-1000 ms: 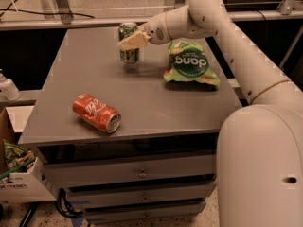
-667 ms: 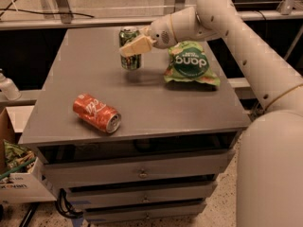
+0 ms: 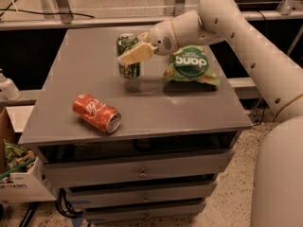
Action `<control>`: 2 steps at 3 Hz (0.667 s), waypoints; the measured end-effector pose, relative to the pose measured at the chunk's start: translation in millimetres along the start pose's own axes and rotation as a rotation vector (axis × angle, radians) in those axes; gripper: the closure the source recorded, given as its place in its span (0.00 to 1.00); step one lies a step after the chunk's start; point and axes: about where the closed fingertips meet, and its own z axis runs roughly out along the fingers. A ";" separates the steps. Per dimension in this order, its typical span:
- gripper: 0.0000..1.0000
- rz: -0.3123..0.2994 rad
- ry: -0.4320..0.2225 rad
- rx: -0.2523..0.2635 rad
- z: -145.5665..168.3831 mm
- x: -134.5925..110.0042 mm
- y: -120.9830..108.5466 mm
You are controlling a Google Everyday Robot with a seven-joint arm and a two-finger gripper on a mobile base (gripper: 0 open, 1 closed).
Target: Move green can near coke can
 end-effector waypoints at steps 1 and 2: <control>1.00 -0.012 -0.004 -0.030 12.1 -2.2 12.6; 1.00 -0.034 0.007 -0.085 31.5 -2.4 37.4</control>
Offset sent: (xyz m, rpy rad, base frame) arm -0.0684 0.0556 -0.0118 -0.0072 -0.0031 0.1686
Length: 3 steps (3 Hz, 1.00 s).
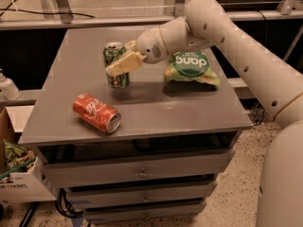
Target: Move green can near coke can
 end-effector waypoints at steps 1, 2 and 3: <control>1.00 -0.027 0.020 -0.048 16.9 -1.0 21.2; 1.00 -0.044 0.035 -0.091 29.1 1.5 37.9; 1.00 -0.050 0.049 -0.129 36.0 5.8 47.7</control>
Offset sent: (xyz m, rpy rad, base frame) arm -0.0584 0.0326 -0.0145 -0.0404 -0.0084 0.1526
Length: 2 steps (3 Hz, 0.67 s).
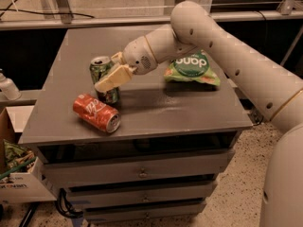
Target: Move green can near coke can
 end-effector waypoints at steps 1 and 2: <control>1.00 -0.010 0.012 -0.026 2.7 6.3 2.8; 1.00 -0.008 0.022 -0.047 -0.4 12.1 1.0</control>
Offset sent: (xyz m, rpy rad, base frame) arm 0.0039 -0.0179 -0.0138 -0.0311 0.0160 0.0593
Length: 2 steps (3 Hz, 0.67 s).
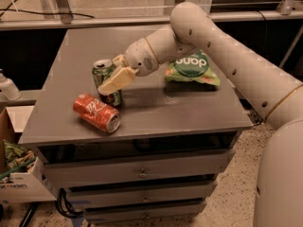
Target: Move green can near coke can
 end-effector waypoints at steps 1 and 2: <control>0.85 0.006 0.008 -0.019 -1.8 4.5 -1.9; 0.61 0.016 0.014 -0.038 -3.8 7.9 -3.9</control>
Offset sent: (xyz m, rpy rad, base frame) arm 0.0090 -0.0153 -0.0072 -0.0249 0.0427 0.0344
